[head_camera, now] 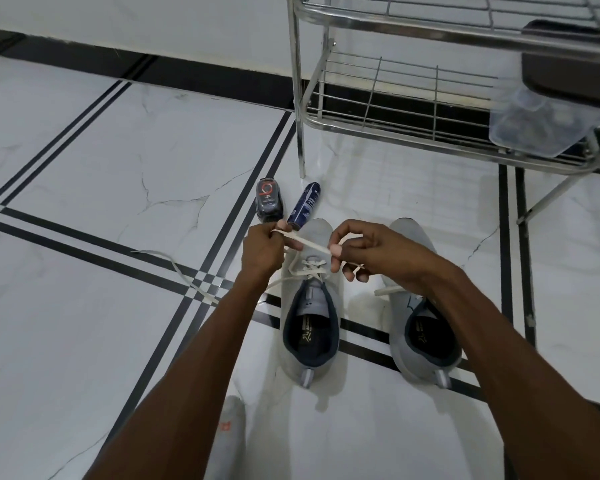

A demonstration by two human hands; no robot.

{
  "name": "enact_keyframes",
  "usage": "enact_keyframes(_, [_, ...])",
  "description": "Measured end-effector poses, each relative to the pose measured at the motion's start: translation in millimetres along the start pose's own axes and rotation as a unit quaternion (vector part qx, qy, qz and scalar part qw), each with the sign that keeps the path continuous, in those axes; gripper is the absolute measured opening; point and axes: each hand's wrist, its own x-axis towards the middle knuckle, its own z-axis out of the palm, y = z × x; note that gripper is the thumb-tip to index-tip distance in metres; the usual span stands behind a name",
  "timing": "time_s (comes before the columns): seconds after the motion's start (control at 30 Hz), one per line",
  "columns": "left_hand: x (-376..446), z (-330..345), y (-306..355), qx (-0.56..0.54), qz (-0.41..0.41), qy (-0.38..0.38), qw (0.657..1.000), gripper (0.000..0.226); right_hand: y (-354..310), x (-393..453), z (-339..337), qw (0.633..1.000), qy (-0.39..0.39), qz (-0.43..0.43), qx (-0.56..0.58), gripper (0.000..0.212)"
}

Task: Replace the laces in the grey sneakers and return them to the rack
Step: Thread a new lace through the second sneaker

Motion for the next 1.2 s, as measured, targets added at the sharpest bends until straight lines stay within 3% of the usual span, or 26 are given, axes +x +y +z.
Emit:
enact_keyframes(0.13, [0, 0, -2, -0.016, -0.046, 0.032, 0.998, 0.028, -10, -2, 3, 0.994, -0.088, -0.028, 0.052, 0.015])
enact_keyframes(0.23, [-1, -5, -11, 0.048, 0.008, -0.005, 0.999, 0.017, -5, 6, 5, 0.998, -0.047, -0.040, 0.031, 0.022])
enact_keyframes(0.33, [-5, -15, -21, 0.147, 0.052, -0.030, 0.987, 0.068, 3, 16, 9, 0.999, 0.015, -0.023, -0.028, 0.020])
enact_keyframes(0.4, [-20, -19, -19, 0.143, 0.045, -0.020, 0.988, 0.072, 10, 24, 15, 0.991, 0.065, -0.023, -0.111, 0.016])
enact_keyframes(0.5, [-41, -20, -23, 0.135, 0.064, -0.021, 0.988, 0.068, 18, 33, 27, 0.972, 0.123, -0.035, -0.200, 0.011])
enact_keyframes(0.6, [-52, -24, -27, 0.162, 0.052, -0.121, 0.978, 0.053, 22, 37, 39, 0.943, 0.135, -0.038, -0.302, 0.014])
enact_keyframes(0.67, [-55, -26, -31, 0.184, 0.044, -0.150, 0.970, 0.037, 24, 39, 47, 0.929, 0.117, -0.032, -0.349, 0.015])
enact_keyframes(0.77, [-54, -28, -36, 0.171, 0.043, -0.117, 0.977, 0.018, 27, 41, 56, 0.915, 0.099, -0.020, -0.390, 0.017])
enact_keyframes(0.9, [-58, -30, -42, 0.121, 0.029, -0.111, 0.986, 0.017, 35, 43, 65, 0.899, 0.108, -0.028, -0.423, 0.017])
enact_keyframes(1.2, [-61, -28, -47, 0.046, 0.023, -0.118, 0.992, 0.016, 41, 45, 69, 0.906, 0.133, -0.019, -0.402, 0.016])
